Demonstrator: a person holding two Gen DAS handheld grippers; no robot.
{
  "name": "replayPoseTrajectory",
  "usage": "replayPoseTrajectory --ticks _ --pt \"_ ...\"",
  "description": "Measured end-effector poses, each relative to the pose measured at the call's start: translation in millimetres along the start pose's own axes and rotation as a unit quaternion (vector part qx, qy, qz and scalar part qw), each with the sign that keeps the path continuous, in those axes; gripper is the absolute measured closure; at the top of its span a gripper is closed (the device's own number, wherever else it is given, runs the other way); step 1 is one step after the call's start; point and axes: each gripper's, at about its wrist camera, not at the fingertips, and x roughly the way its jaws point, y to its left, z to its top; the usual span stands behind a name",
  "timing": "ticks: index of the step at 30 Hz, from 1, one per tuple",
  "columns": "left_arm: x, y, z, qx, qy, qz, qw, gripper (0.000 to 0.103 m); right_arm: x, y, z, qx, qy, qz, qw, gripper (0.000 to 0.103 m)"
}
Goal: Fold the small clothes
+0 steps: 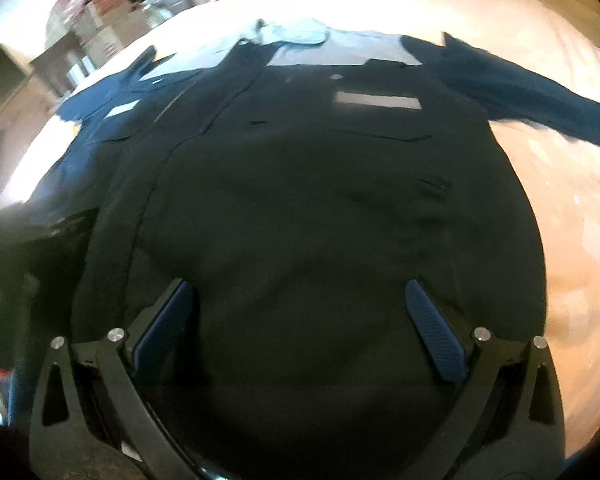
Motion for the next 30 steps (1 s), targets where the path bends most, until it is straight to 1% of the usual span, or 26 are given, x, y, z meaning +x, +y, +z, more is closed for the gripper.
replayPoseTrajectory --ticks 1,3,4,6,7,8,10,11,12,13,14,15,16,17,18,19,20,21,22,23,24,25,27,28,29,30 --pt "0.5 -0.5 3.4 -0.003 0.003 0.002 1.0 0.0 -8.8 -6.5 3.3 0.003 0.0 0.009 1.0 0.0" --pt "-0.8 -2.1 9.7 -0.012 0.008 0.006 0.9999 0.0 -22.6 -22.4 14.6 0.014 -0.017 0.007 1.0 0.0" --pt "-1.2 -4.3 12.6 -0.013 0.008 0.006 0.9999 0.0 -33.8 -35.0 20.9 0.02 -0.029 0.01 0.999 0.0" --pt "-3.5 -10.5 17.7 -0.017 0.005 0.0 0.9998 0.0 -57.8 -73.0 40.5 0.045 -0.06 0.0 0.997 0.0" --pt "-5.1 -14.4 21.9 -0.017 0.004 -0.002 0.9998 0.0 -67.5 -94.4 51.3 0.058 -0.075 -0.014 0.995 0.0" --pt "-6.2 -19.8 27.0 -0.015 0.002 -0.001 0.9999 0.0 -79.2 -123.7 64.8 0.074 -0.096 -0.041 0.992 0.0" --pt "-9.9 -30.3 39.8 -0.009 -0.006 -0.001 0.9999 0.0 -92.9 -174.4 88.8 0.095 -0.124 -0.084 0.984 0.0" --pt "-13.0 -36.6 48.8 -0.007 -0.014 0.003 0.9999 0.001 -95.0 -209.5 101.5 0.112 -0.128 -0.111 0.979 0.0" --pt "-15.3 -39.9 55.9 -0.006 -0.021 -0.002 0.9998 0.001 -93.5 -238.0 110.6 0.127 -0.123 -0.124 0.976 0.0" --pt "-17.3 -44.1 62.9 -0.007 -0.026 -0.009 0.9996 0.001 -88.9 -275.5 121.9 0.152 -0.113 -0.132 0.973 0.0" --pt "-19.9 -49.1 71.7 -0.008 -0.032 -0.014 0.9994 0.001 -85.2 -300.0 127.6 0.175 -0.109 -0.128 0.97 0.0" --pt "-23.0 -54.4 81.0 -0.009 -0.041 -0.018 0.999 0.001 -81.6 -330.2 130.8 0.208 -0.11 -0.116 0.965 0.001" --pt "-25.1 -59.1 89.0 -0.008 -0.047 -0.021 0.9986 0.001 -77.7 -365.1 133.2 0.247 -0.117 -0.086 0.958 0.002" --pt "-27.1 -63.5 96.7 -0.008 -0.052 -0.025 0.9983 0.001 -76.7 -387.2 133.9 0.269 -0.127 -0.069 0.952 0.004" --pt "-28.5 -68.5 104.7 -0.006 -0.057 -0.03 0.9979 0.001 -76.2 -405.9 132.8 0.285 -0.137 -0.071 0.946 0.007" --pt "-28.6 -73.1 111.4 -0.002 -0.06 -0.032 0.9977 0.001 -78.2 -422.9 129.6 0.295 -0.148 -0.087 0.94 0.009" --pt "-28.3 -77.3 116.4 0.001 -0.062 -0.033 0.9976 0.001 -83.0 -442.0 120.8 0.315 -0.158 -0.138 0.926 0.009" --pt "-26.4 -82.0 121.8 0.007 -0.061 -0.035 0.9975 0.001 -88.7 -458.4 107.6 0.35 -0.157 -0.195 0.903 0.009" --pt "-24.5 -84.9 124.4 0.01 -0.06 -0.037 0.9975 0.001 -95.1 -470.6 92.9 0.388 -0.159 -0.233 0.877 0.009" --pt "-22.0 -86.2 127.9 0.011 -0.059 -0.039 0.9974 0.001 -104.2 -481.4 69.8 0.432 -0.174 -0.259 0.846 0.01" --pt "-19.9 -86.6 129.2 0.009 -0.06 -0.041 0.9973 0.001 -109.2 -483.7 57.3 0.444 -0.186 -0.264 0.836 0.015" --pt "-16.8 -85.9 129.7 0.008 -0.059 -0.041 0.9974 0.001 -112.0 -480.3 51.8 0.439 -0.191 -0.271 0.835 0.018" --pt "-7.8 -86.3 131.3 0.004 -0.053 -0.037 0.9979 0.001 -111.7 -462.9 57.9 0.403 -0.191 -0.295 0.845 0.016" --pt "-4.2 -86.3 131.2 0.004 -0.05 -0.036 0.9981 0.001 -112.3 -453.8 61.2 0.385 -0.2 -0.294 0.852 0.015" --pt "-1.8 -87.7 132.2 0.003 -0.049 -0.037 0.9981 0.001 -114.4 -447.6 65.2 0.367 -0.214 -0.276 0.862 0.014" --pt "-1.0 -88.1 133.3 0.003 -0.05 -0.037 0.9981 0.001 -115.5 -444.0 69.0 0.353 -0.23 -0.234 0.876 0.011"
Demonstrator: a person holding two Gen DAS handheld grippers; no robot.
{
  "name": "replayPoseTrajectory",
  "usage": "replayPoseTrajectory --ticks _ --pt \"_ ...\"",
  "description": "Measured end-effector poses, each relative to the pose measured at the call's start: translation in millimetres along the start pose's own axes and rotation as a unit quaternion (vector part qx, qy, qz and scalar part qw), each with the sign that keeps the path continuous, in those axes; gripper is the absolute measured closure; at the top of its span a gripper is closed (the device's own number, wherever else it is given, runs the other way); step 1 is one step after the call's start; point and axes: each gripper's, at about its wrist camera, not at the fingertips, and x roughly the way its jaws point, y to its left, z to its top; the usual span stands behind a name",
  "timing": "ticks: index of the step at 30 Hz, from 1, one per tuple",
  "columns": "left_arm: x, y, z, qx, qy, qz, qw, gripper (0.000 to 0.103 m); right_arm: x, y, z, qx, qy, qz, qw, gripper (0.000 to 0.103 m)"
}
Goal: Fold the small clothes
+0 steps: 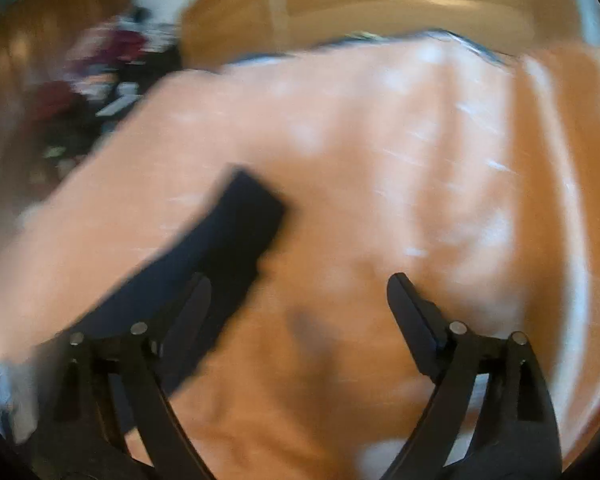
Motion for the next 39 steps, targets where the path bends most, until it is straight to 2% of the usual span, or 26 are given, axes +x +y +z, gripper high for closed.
replayPoseTrajectory --ticks 1,2,3,4,6,8,10,14,16,19,22,28,29,30,31,33,34,36,39 --pt "-0.3 -0.2 0.6 0.001 -0.002 0.001 1.0 0.001 3.0 2.9 1.9 0.006 0.014 0.063 0.998 0.008" --pt "-0.4 2.9 1.1 0.003 -0.003 -0.001 1.0 0.001 12.3 1.9 4.9 0.025 0.047 0.133 0.99 0.008" --pt "-0.5 3.5 2.9 0.002 -0.004 -0.002 1.0 0.001 21.6 -0.7 7.0 0.049 0.074 0.173 0.981 0.009" --pt "0.0 4.1 4.2 0.001 -0.004 -0.003 1.0 0.001 33.1 -7.2 9.4 0.076 0.098 0.195 0.973 0.011" --pt "2.8 6.8 6.9 -0.005 0.0 -0.006 1.0 0.001 54.9 -25.0 10.1 0.136 0.127 0.203 0.961 0.018" --pt "4.4 8.9 9.3 -0.011 -0.002 -0.008 0.9999 0.001 71.1 -33.7 10.9 0.161 0.152 0.225 0.949 0.027" --pt "5.4 11.8 11.2 -0.017 -0.004 -0.009 0.9998 0.001 79.4 -30.1 15.9 0.144 0.163 0.231 0.948 0.035" --pt "7.8 10.7 14.9 -0.018 -0.008 -0.01 0.9997 0.001 82.6 -24.8 18.8 0.128 0.155 0.194 0.96 0.037" --pt "8.0 9.1 15.6 -0.018 -0.011 -0.011 0.9997 0.001 84.7 -26.6 18.9 0.129 0.156 0.182 0.962 0.044" --pt "6.7 7.3 16.9 -0.017 -0.016 -0.011 0.9997 0.001 75.0 -35.7 13.0 0.146 0.153 0.18 0.961 0.043" --pt "7.6 7.5 16.1 -0.019 -0.017 -0.013 0.9996 0.001 78.5 -44.8 1.4 0.135 0.155 0.161 0.965 0.044" --pt "10.3 4.2 15.1 -0.018 -0.019 -0.014 0.9996 0.001 99.5 -33.5 19.7 0.12 0.144 0.179 0.966 0.044" --pt "8.3 3.3 15.4 -0.019 -0.023 -0.013 0.9995 0.001 102.3 -29.1 21.4 0.112 0.147 0.175 0.967 0.047" --pt "6.6 3.6 15.9 -0.019 -0.025 -0.013 0.9994 0.001 100.6 -23.7 21.3 0.104 0.149 0.173 0.968 0.074" --pt "5.3 4.0 16.4 -0.02 -0.028 -0.014 0.9993 0.001 98.0 -17.6 21.4 0.099 0.153 0.178 0.967 0.097" --pt "1.2 7.2 18.8 -0.025 -0.036 -0.013 0.999 0.001 72.0 12.8 20.6 0.074 0.136 0.218 0.963 0.097" --pt "-0.6 8.7 20.2 -0.027 -0.04 -0.012 0.9988 0.001 57.4 37.1 18.5 0.057 0.132 0.249 0.958 0.097" --pt "-4.0 15.8 26.6 -0.035 -0.05 -0.011 0.9981 0.001 23.8 105.9 6.1 0.01 0.136 0.32 0.937 0.097" --pt "-11.5 31.3 37.9 -0.053 -0.07 -0.008 0.9961 0.001 -11.4 211.2 -26.5 -0.034 0.161 0.413 0.896 0.097"
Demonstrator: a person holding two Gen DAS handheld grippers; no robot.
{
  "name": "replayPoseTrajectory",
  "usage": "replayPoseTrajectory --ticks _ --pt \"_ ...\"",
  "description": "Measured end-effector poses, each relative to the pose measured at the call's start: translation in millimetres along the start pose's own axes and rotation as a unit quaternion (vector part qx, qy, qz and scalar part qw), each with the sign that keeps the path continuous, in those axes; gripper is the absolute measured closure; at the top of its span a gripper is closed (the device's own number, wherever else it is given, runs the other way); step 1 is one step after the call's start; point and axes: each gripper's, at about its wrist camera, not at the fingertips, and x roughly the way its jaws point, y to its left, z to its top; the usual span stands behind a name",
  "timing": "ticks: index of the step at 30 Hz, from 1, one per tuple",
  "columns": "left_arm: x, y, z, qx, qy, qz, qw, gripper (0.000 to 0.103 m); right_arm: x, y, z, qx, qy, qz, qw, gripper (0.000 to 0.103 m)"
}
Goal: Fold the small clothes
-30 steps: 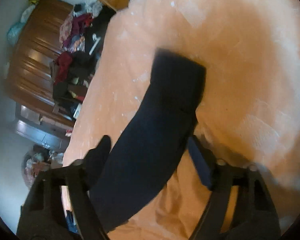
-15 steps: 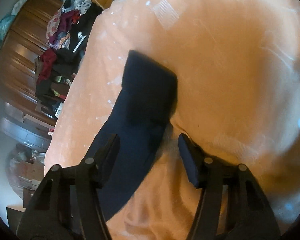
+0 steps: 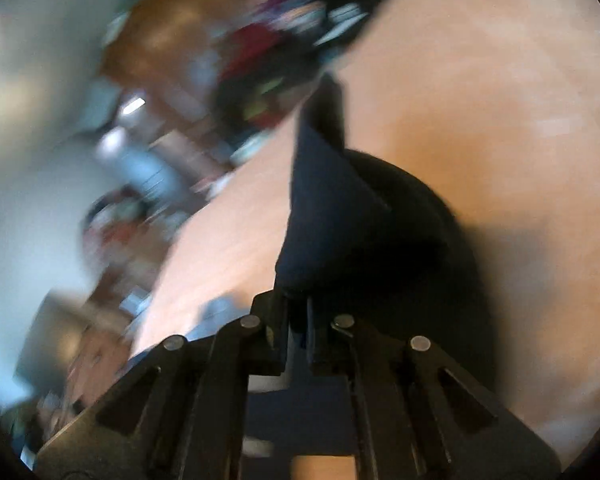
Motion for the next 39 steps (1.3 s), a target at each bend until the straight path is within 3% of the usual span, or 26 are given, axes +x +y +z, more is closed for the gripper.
replayPoseTrajectory --ticks 3,6,9,14,17,19,21,23,26,29,34,35,37,38,39 --pt "-11.4 20.6 13.3 -0.026 -0.018 0.004 0.9995 0.001 79.8 85.8 -34.2 -0.031 0.06 0.078 0.995 0.097" --pt "-23.4 43.7 20.7 -0.05 -0.031 0.004 0.9983 0.001 156.8 141.7 -77.3 -0.039 0.121 0.117 0.985 0.097" --pt "-28.1 63.7 20.0 -0.06 -0.03 0.016 0.9976 0.001 215.0 173.9 -114.5 -0.039 0.164 0.128 0.977 0.096" --pt "-17.6 89.5 11.0 -0.078 -0.007 0.022 0.9967 0.001 271.1 196.1 -152.2 -0.042 0.235 0.124 0.963 0.082" --pt "-7.7 93.8 5.9 -0.083 0.003 0.015 0.9964 0.001 247.6 205.6 -152.8 -0.065 0.232 0.129 0.962 0.074" --pt "2.4 91.3 4.6 -0.083 0.011 0.002 0.9965 0.001 211.8 206.4 -141.2 -0.094 0.197 0.133 0.967 0.056" --pt "18.0 86.0 5.0 -0.08 0.024 -0.018 0.9963 0.001 166.0 186.8 -131.3 -0.098 0.149 0.124 0.976 0.043" --pt "35.4 82.2 6.8 -0.089 0.039 -0.042 0.9944 0.001 130.4 156.2 -124.3 -0.081 0.124 0.104 0.984 0.042" --pt "70.0 84.1 5.9 -0.118 0.072 -0.075 0.9875 0.01 96.6 115.4 -125.0 -0.049 0.109 0.06 0.991 0.042" --pt "97.9 87.3 5.0 -0.135 0.095 -0.067 0.984 0.012 75.0 85.2 -135.0 -0.017 0.106 0.035 0.994 0.042" --pt "123.1 81.5 21.8 -0.138 0.081 -0.041 0.9863 0.013 72.4 73.8 -146.0 0.003 0.11 0.031 0.993 0.042" --pt "127.9 80.6 24.6 -0.137 0.08 -0.034 0.9867 0.017 71.7 71.7 -147.8 0.001 0.111 0.029 0.993 0.042" --pt "137.8 82.7 28.7 -0.146 0.08 -0.035 0.9855 0.059 68.2 67.5 -149.8 -0.006 0.112 0.027 0.993 0.042" --pt "140.5 86.1 31.1 -0.153 0.078 -0.048 0.9839 0.096 62.4 63.2 -148.9 -0.01 0.109 0.025 0.994 0.042" --pt "138.0 89.4 33.6 -0.163 0.069 -0.063 0.9823 0.095 60.8 63.7 -149.1 -0.017 0.103 0.022 0.994 0.043"
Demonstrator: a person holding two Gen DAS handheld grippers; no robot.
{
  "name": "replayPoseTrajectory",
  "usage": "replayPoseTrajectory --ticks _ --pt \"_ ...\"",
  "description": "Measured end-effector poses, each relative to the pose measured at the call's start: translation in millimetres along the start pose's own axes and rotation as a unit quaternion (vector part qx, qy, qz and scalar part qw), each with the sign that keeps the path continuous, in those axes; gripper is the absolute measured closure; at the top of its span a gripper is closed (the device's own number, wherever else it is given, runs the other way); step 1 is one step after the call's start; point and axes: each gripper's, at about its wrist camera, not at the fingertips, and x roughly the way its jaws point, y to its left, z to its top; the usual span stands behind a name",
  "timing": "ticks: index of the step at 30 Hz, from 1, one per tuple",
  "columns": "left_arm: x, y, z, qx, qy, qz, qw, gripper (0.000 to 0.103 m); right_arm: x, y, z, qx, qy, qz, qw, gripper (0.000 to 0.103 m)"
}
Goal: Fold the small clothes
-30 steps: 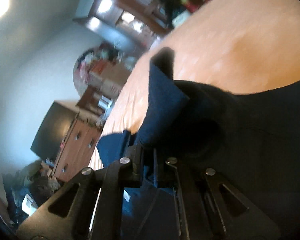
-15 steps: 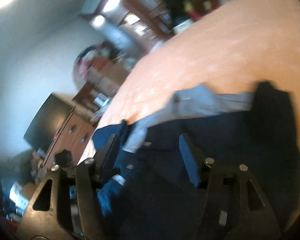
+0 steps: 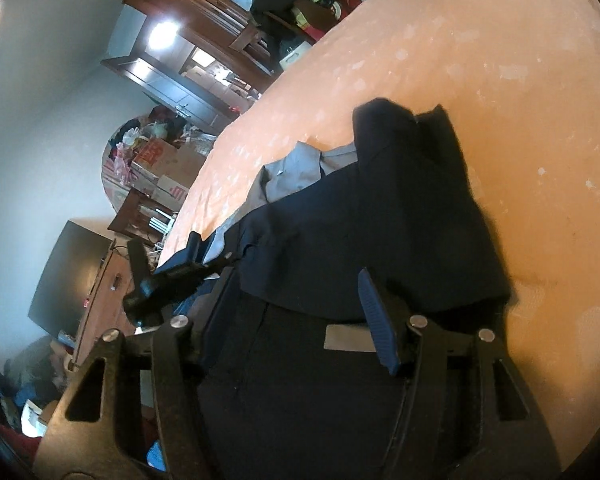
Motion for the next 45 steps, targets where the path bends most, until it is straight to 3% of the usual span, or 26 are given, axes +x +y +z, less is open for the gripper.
replayPoseTrajectory --ticks 3,5,9,11,16,19,22,23,25,27,28,29,31,33,36,38,42,45 --pt "-33.5 -1.3 4.7 0.014 -0.056 -0.011 0.9983 0.095 -15.9 -6.5 4.0 -0.007 -0.031 -0.017 0.999 0.046" --pt "-50.0 5.6 7.2 0.024 -0.089 0.009 0.9957 0.095 -24.4 -16.8 8.8 -0.003 -0.049 -0.036 0.998 0.049" --pt "-31.2 48.7 7.3 -0.025 -0.06 0.034 0.9973 0.095 -8.5 -37.7 20.6 0.0 -0.037 -0.093 0.995 0.067" --pt "-23.6 52.5 1.3 -0.023 -0.05 0.038 0.9978 0.095 10.7 -42.3 23.9 -0.009 -0.012 -0.108 0.994 0.072" --pt "-26.8 65.1 -6.6 -0.039 -0.053 0.036 0.9972 0.091 68.4 -48.2 10.0 -0.049 0.101 -0.15 0.982 0.073" --pt "-30.1 79.1 -7.6 -0.058 -0.055 0.035 0.9961 0.089 65.0 -36.7 9.5 -0.069 0.107 -0.148 0.981 0.072" --pt "-25.0 79.6 -9.5 -0.049 -0.046 0.041 0.9969 0.09 50.5 -21.7 13.9 -0.086 0.058 -0.139 0.985 0.072" --pt "-24.6 80.3 -9.2 -0.046 -0.044 0.041 0.9972 0.09 53.5 -20.1 14.5 -0.086 0.059 -0.141 0.984 0.072" --pt "-29.4 82.6 -8.9 -0.05 -0.037 0.029 0.9976 0.09 80.0 -28.0 5.2 -0.072 0.127 -0.143 0.979 0.069" --pt "-52.0 94.4 -7.2 -0.074 -0.04 -0.008 0.9964 0.09 86.8 -13.3 -3.1 -0.112 0.129 -0.178 0.969 0.066" --pt "-64.8 100.9 -6.9 -0.08 -0.048 -0.019 0.9955 0.09 83.3 -3.8 -4.3 -0.123 0.126 -0.175 0.969 0.064" --pt "-84.3 112.5 -5.6 -0.085 -0.062 -0.031 0.9939 0.085 76.4 6.8 -5.3 -0.126 0.114 -0.163 0.972 0.063" --pt "-129.0 146.5 0.2 -0.095 -0.099 -0.034 0.99 0.066 63.4 26.9 -11.1 -0.134 0.087 -0.152 0.975 0.046" --pt "-180.7 201.7 11.2 -0.114 -0.151 -0.001 0.982 0.044 60.3 47.3 -23.7 -0.145 0.075 -0.148 0.976 0.039" --pt "-221.1 275.6 32.8 -0.137 -0.182 0.051 0.9723 0.03 71.1 67.0 -42.3 -0.152 0.089 -0.137 0.975 0.039" --pt "-222.5 328.7 53.0 -0.153 -0.163 0.067 0.9725 0.023 83.1 76.4 -49.9 -0.144 0.102 -0.123 0.977 0.039" --pt "-190.8 427.3 86.3 -0.228 -0.12 0.076 0.9632 0.024 98.8 80.8 -56.5 -0.122 0.119 -0.12 0.978 0.039" --pt "-149.8 456.3 103.0 -0.25 -0.082 0.059 0.963 0.024 107.2 89.7 -59.3 -0.123 0.116 -0.126 0.978 0.039"
